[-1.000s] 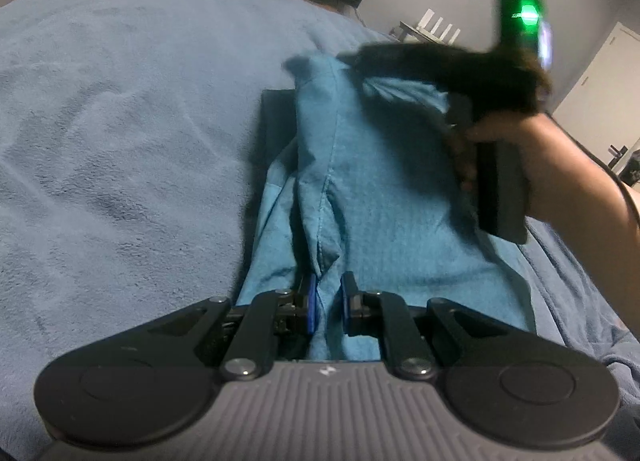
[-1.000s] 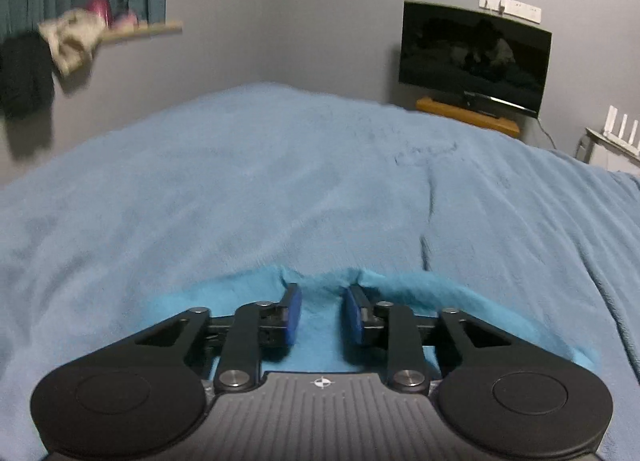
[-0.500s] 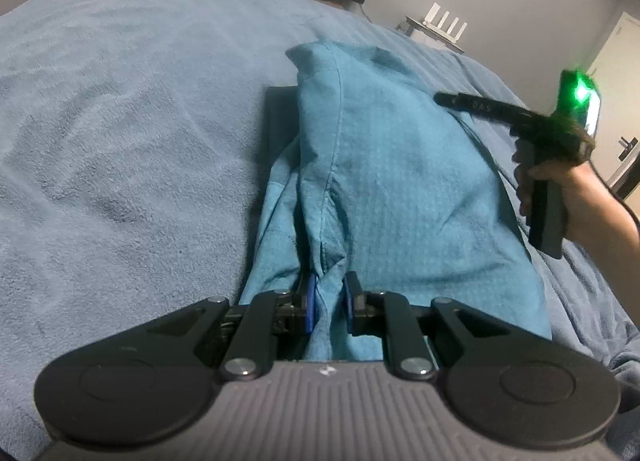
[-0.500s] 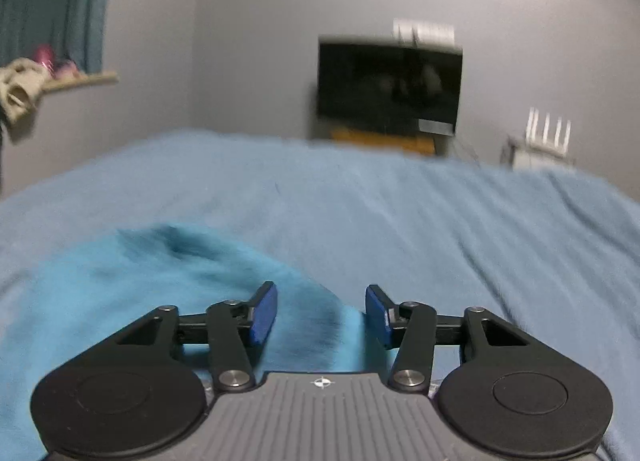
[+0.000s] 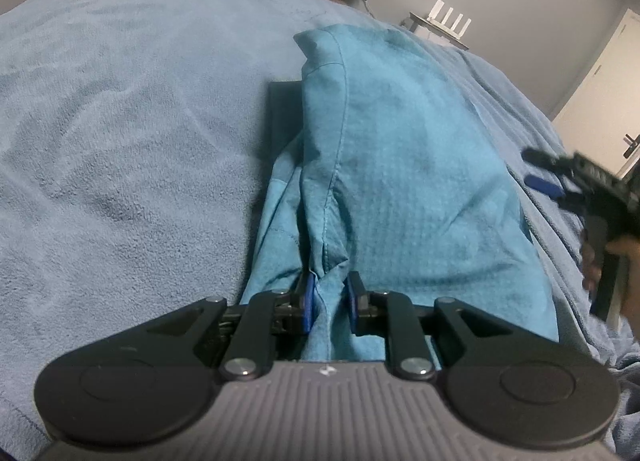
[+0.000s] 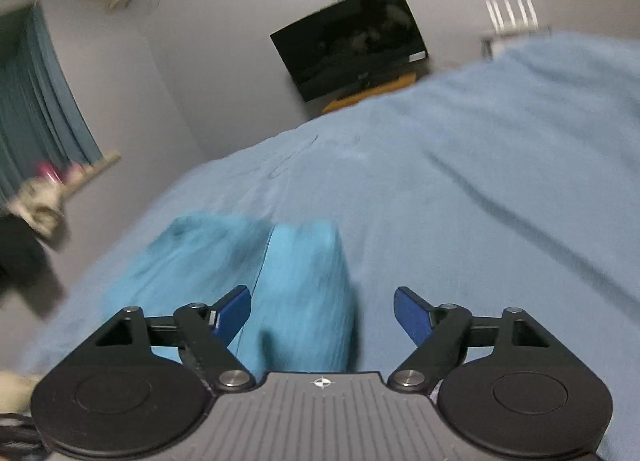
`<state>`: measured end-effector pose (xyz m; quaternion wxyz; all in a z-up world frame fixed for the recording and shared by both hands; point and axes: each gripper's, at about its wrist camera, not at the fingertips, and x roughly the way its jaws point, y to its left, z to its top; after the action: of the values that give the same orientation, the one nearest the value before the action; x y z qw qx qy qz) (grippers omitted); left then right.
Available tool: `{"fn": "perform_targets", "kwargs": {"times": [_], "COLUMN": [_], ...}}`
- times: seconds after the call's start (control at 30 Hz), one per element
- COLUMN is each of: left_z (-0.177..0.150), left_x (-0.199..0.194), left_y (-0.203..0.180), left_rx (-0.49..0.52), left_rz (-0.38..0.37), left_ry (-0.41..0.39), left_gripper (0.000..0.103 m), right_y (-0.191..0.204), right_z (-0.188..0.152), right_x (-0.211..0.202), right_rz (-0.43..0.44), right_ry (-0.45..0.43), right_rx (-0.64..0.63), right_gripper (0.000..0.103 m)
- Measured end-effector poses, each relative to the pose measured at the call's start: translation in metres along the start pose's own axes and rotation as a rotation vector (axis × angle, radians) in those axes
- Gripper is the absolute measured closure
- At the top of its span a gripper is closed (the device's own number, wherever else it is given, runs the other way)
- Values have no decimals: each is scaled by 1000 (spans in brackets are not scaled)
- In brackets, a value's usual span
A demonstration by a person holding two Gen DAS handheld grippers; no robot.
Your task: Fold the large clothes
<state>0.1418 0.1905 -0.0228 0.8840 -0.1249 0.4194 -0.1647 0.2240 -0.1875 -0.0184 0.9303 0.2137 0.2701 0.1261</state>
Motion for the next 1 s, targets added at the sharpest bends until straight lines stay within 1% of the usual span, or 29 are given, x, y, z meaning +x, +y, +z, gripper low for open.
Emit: {"fn": "perform_targets", "kwargs": {"times": [0.07,0.1,0.13,0.17,0.23,0.37,0.5,0.6,0.7,0.77,0.8,0.87,0.93,1.0], "left_z": [0,0,0,0,0,0,2,2,1,2,4,6,7,8], "left_x": [0,0,0,1,1,1,6,9,6,0,-4,-14,-26,-35], "left_y": [-1,-1,-1,-1,1,2,1,3,2,-3,-6,-15,-24,-27], "left_rx": [2,3,4,4,0,-2,-1,-6,0,10,19,52,85,94], "left_rz": [5,7,9,10,8,12,30,30,34,43,56,96,131,110], "left_ry": [0,0,0,0,-1,-15,-38,-36,-33,-44,-60,-123,-221,-295], "left_gripper": [88,88,88,88,87,86,85,84,82,81,79,71,56,51], "right_y": [9,16,22,28,37,37,37,32,22,17,19,31,49,61], "right_z": [-10,-15,-18,-20,-20,-12,5,13,17,15,12,7,-3,-14], "right_x": [-5,-3,1,5,15,41,75,87,84,71,62,45,23,4], "right_rz": [-23,-17,-14,-16,-13,-39,-90,-95,-56,-46,-41,-20,17,51], "right_ry": [-21,-14,2,16,3,13,22,31,29,12,-6,-20,-15,37], "right_rx": [-61,-92,-116,-133,-131,-86,-9,25,123,193,188,94,-60,-155], "right_gripper": [22,23,25,29,29,32,30,30,34,40,44,45,44,44]}}
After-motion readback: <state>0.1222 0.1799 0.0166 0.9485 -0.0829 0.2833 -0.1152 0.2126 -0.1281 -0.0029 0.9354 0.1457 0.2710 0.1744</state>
